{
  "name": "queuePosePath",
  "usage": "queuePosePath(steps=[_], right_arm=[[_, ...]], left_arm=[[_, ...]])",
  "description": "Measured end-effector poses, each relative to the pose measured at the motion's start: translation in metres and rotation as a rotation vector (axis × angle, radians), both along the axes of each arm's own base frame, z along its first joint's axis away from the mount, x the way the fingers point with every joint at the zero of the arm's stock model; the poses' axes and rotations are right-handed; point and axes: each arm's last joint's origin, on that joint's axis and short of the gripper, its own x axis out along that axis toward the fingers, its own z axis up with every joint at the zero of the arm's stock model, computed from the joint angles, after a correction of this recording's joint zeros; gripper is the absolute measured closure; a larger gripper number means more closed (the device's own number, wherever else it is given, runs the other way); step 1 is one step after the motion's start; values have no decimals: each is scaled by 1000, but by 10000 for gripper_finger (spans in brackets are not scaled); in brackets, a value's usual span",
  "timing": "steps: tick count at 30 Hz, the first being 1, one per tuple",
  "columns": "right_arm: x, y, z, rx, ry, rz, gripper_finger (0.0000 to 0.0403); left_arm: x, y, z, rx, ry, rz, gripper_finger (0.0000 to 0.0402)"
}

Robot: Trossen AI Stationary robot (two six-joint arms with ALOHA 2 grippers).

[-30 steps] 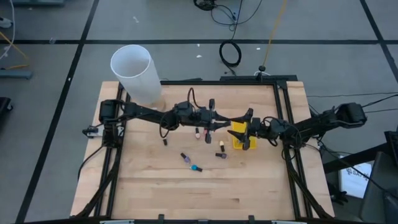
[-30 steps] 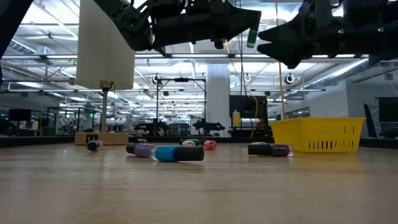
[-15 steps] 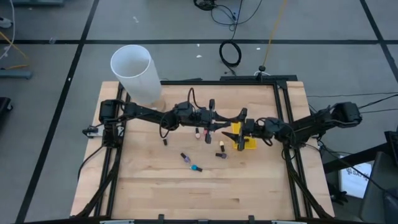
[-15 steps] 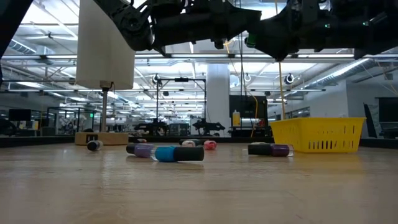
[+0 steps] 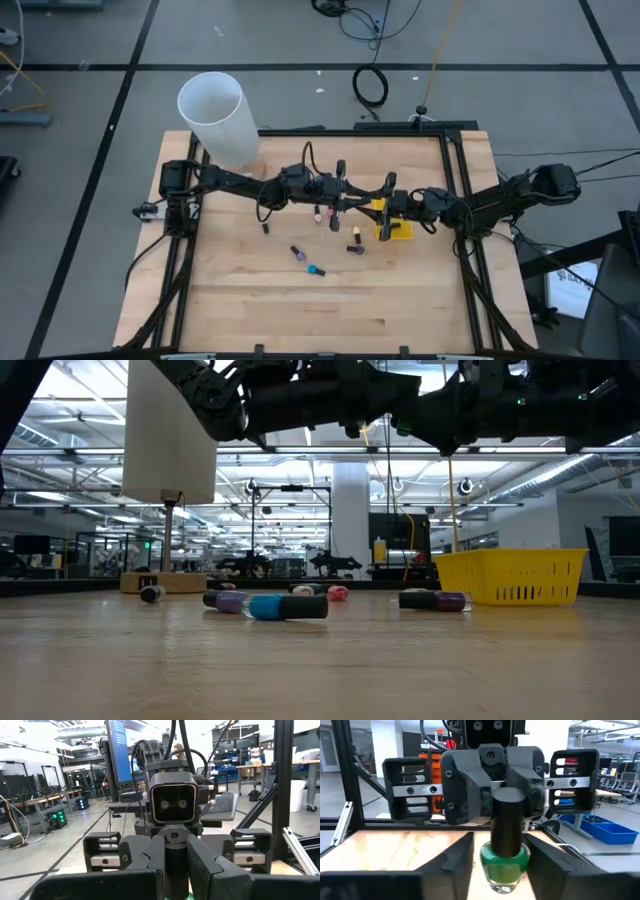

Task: Pick & Place Nail Polish
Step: Put the green nail polish into the yellow bin

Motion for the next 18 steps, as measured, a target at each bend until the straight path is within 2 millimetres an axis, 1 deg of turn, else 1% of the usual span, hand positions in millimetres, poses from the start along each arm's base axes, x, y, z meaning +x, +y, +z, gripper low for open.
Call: queuePosePath(steps=[2, 10, 12, 14, 18], right_arm=[[0, 0, 0, -2, 0, -1, 293], [0, 0, 0, -14, 0, -2, 295], [0, 0, 0, -14, 0, -1, 295], [0, 0, 0, -12, 1, 1, 295], [0, 0, 0, 6, -2, -3, 295]], left_arm=[[0, 0, 0, 0, 0, -2, 368], [0, -1, 0, -11, 1, -3, 366], [0, -1, 0, -15, 1, -3, 350], [0, -1, 0, -16, 1, 3, 326], [1, -4, 1, -55, 0, 92, 271]])
